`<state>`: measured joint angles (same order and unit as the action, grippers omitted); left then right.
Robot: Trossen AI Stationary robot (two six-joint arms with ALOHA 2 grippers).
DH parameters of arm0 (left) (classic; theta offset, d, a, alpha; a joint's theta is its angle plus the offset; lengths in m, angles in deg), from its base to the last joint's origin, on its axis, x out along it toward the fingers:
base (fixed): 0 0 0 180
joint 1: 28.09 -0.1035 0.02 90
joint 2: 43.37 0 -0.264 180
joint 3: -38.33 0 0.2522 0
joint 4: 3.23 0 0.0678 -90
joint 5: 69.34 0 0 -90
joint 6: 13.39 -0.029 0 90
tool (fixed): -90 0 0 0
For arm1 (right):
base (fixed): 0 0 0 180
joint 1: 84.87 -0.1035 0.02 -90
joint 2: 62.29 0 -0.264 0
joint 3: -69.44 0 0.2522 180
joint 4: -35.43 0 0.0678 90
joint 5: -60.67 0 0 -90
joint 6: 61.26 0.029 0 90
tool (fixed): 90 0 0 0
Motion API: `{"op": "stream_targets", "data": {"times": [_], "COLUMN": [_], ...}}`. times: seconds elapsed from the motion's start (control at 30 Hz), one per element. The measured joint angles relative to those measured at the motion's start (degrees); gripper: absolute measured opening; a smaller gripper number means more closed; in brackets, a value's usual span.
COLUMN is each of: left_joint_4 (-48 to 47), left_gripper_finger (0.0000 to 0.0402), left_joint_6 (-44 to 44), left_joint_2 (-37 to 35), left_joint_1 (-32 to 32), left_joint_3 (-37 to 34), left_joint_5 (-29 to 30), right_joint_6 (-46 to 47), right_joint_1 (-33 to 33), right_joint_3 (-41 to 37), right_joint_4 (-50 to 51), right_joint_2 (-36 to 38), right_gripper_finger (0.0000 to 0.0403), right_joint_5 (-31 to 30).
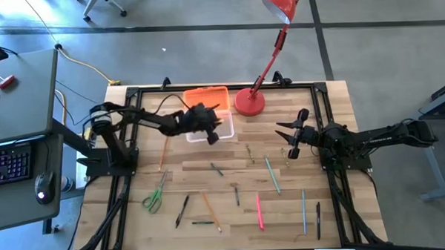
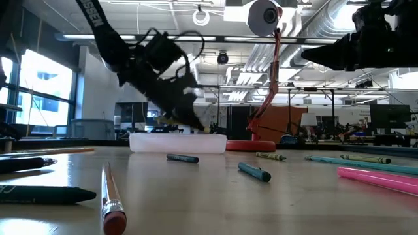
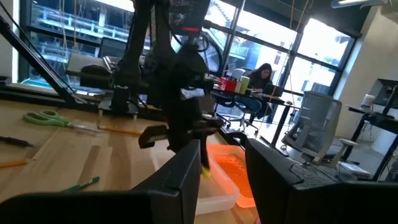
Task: Pick & place school supplies into a supply box
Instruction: Put the yellow pen into the orange supply box, then put the light blue pencil into the orange supply box
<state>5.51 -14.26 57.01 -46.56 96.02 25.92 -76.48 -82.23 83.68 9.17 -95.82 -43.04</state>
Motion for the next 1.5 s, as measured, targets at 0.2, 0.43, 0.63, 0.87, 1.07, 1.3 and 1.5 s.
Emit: {"op": "stream_targets", "data": {"times": [0.2, 0.43, 0.63, 0.87, 1.07, 1.3, 1.5], "left_joint_4": [-2.06, -0.7, -0.51, 9.95, 16.06, 14.67, 14.6], "left_gripper_finger": [0.0084, 0.0142, 0.0166, 0.0153, 0.0142, 0.0138, 0.0133], "left_joint_6": [-0.28, -0.41, -0.39, 2.07, 5.82, 7.39, 7.39], "left_joint_2": [0.94, 0.94, 0.94, 0.94, 0.89, 0.88, 0.86], "left_joint_1": [-1.47, -1.43, -1.41, -1.41, -1.41, -1.4, -1.41], "left_joint_3": [0.0, 0.04, 0.04, 0.04, 0.04, 0.04, 0.04], "left_joint_5": [-2.57, 1.31, 1.37, 2.38, 2.38, 2.36, 2.33], "right_joint_6": [1.83, 10.47, 16.75, 21.79, 34.27, 53.68, 60.55], "right_joint_1": [0.0, -0.04, -3.79, -14.81, -23.76, -29.92, -29.91], "right_joint_3": [-0.01, -0.01, 0.52, 9.29, 16.34, 19.11, 19.44], "right_joint_4": [1.82, 1.57, 3.06, 11.34, 25.84, 25.78, 25.87], "right_joint_2": [-2.61, -7.59, -14.27, -24.02, -33.24, -42.24, -51.57], "right_gripper_finger": [0.0108, 0.0108, 0.0108, 0.0108, 0.0108, 0.0108, 0.0108], "right_joint_5": [-1.2, -5.09, -2.83, -13.96, -24.34, -32.84, -34.5]}}
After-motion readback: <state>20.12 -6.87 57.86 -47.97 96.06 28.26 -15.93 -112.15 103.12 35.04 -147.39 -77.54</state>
